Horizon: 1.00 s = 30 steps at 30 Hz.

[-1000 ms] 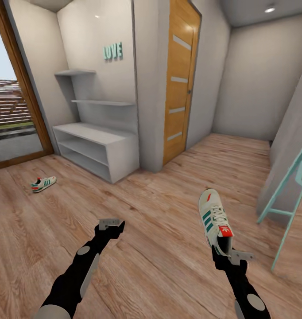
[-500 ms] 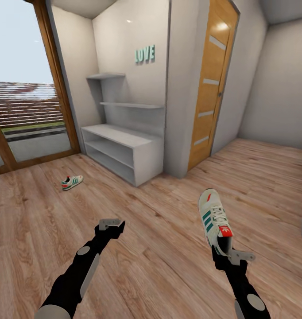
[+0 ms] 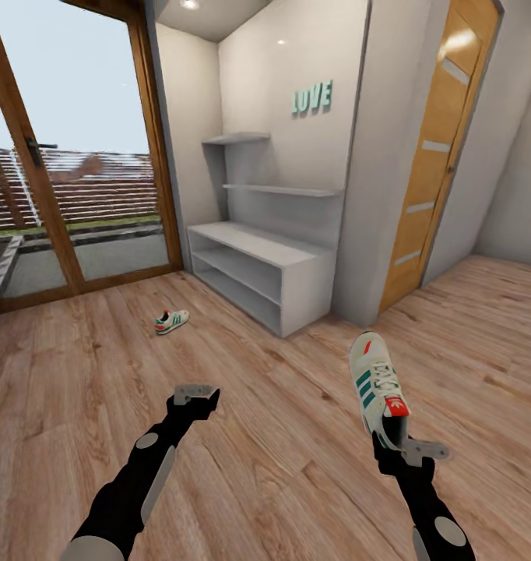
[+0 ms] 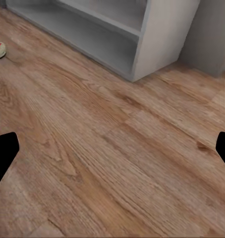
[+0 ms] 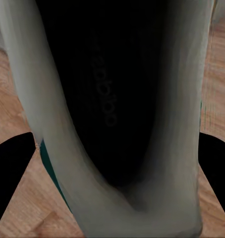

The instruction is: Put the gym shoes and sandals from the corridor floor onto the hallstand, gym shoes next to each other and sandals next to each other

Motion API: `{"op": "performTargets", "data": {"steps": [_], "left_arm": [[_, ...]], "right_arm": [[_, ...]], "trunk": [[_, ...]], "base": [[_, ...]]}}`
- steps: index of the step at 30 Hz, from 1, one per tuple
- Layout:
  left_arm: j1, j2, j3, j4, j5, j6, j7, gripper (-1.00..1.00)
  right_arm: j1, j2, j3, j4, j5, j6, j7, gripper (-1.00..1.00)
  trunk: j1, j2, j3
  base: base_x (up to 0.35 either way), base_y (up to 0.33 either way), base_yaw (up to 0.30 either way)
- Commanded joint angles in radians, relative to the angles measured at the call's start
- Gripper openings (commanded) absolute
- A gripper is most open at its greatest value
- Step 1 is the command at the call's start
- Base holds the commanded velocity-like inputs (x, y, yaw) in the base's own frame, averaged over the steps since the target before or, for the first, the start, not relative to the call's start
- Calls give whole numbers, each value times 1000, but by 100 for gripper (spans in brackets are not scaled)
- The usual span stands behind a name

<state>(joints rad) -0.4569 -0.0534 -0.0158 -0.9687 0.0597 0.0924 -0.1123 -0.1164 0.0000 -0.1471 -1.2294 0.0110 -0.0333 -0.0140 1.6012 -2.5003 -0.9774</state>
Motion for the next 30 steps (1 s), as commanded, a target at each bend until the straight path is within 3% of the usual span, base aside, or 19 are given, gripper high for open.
{"op": "performTargets", "data": {"steps": [1,9,30], "left_arm": [[0,0,0,-1,6,6,-3,100],[-1,0,0,-1,6,6,-3,100],[0,0,2,-1,5,6,-3,100]], "right_arm": [[0,0,-1,-1,1,-2,-1,-100],[0,0,-2,-1,1,-2,-1,-100],[0,0,-2,-1,1,-2,-1,-100]], "trunk": [[0,0,0],[0,0,6],[0,0,7]], "base": [[212,301,253],[237,274,193],[271,232,6]]}}
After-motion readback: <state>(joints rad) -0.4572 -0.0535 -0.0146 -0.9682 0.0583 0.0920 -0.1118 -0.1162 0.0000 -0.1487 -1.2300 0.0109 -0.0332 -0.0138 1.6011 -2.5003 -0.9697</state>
